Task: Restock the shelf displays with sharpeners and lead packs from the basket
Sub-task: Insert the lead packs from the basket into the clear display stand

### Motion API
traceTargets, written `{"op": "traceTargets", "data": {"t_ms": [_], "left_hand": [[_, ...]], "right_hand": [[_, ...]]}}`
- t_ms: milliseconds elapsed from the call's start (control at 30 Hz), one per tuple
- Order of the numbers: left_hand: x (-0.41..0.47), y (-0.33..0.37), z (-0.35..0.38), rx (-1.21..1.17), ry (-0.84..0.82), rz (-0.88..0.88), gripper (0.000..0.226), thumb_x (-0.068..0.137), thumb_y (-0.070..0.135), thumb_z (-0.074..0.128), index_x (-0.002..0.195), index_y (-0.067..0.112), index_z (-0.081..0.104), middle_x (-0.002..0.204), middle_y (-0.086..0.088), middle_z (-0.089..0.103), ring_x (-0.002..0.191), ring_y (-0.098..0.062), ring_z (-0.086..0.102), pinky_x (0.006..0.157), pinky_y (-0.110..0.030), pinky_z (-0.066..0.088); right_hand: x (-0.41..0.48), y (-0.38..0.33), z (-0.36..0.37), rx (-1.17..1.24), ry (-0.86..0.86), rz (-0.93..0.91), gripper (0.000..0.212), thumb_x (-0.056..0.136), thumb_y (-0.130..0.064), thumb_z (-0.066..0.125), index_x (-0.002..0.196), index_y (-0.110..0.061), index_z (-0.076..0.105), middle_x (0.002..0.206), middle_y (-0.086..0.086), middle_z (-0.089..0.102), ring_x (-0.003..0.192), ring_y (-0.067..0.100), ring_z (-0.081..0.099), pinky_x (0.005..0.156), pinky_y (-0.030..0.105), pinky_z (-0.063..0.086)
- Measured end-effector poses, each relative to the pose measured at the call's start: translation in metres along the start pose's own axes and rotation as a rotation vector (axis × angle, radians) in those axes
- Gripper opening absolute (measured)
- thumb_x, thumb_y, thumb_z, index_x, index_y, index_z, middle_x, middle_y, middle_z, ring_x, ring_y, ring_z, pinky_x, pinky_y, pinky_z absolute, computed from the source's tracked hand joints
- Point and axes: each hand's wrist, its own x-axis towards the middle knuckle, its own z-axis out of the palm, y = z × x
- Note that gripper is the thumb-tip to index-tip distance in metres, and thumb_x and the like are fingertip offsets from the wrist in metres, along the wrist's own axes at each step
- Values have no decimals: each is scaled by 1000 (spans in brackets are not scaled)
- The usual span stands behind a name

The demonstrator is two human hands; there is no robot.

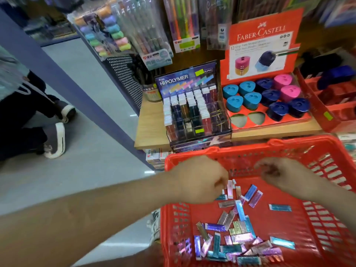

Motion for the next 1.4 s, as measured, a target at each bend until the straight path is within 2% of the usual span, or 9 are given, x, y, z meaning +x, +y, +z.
{"op": "traceTargets", "data": {"t_ms": [167,300,400,533,733,1000,1167,1300,1400], "left_hand": [[24,2,127,33,-351,-197,20,88,17,53,101,9,65,103,-15,63,96,-34,62,76,-41,55],[36,-1,187,-207,-262,-413,48,87,25,59,133,19,49,137,-13,45,128,-30,41,106,-37,38],[49,-5,224,-130,114,-490,61,79,50,60,134,27,48,141,-8,46,132,-23,33,110,-30,26],[68,-21,255,-308,-59,-701,101,74,51,73,148,36,6,160,-2,-5,145,-32,5,117,-43,21],[83,-38,263,-189,-99,-679,113,66,60,74,147,41,-3,156,-1,-2,141,-36,4,115,-50,19],[92,-42,266,-209,73,-662,71,74,49,73,132,40,33,127,1,36,119,-25,35,97,-45,41],[91,-28,273,-402,125,-585,54,84,16,68,128,26,39,116,-6,59,109,-25,54,84,-32,45],[85,-20,277,-440,122,-636,37,90,23,62,125,20,50,109,-7,66,99,-26,62,79,-31,47],[82,-18,279,-500,75,-691,33,89,27,64,120,16,60,112,-7,68,101,-24,63,81,-26,45]], "right_hand": [[5,54,49,-83,-193,137,49,86,-11,64,134,-16,54,127,6,62,114,19,61,94,23,41],[14,70,88,-155,-219,155,67,90,-24,63,149,-18,30,154,6,35,139,22,39,107,21,26],[31,80,117,-265,-194,132,69,95,-35,54,152,-22,18,159,3,22,148,16,18,112,21,10],[53,99,147,-184,-204,213,83,89,-47,57,154,-28,9,163,10,8,151,25,0,121,38,2],[59,85,177,-173,-232,273,84,84,-65,55,148,-53,2,162,1,-17,147,40,-14,111,65,13],[28,91,190,-205,-73,127,45,81,-32,72,122,-42,55,143,-6,31,124,21,34,97,44,43],[24,97,192,-65,-41,233,39,78,-5,72,101,-34,62,121,-2,41,106,18,36,93,38,49],[19,102,192,139,-26,267,42,78,-2,72,65,-34,48,96,-8,50,86,18,58,75,18,47],[20,100,181,418,-15,421,20,77,-5,78,75,-20,65,79,-9,59,65,2,57,56,5,38]]}}
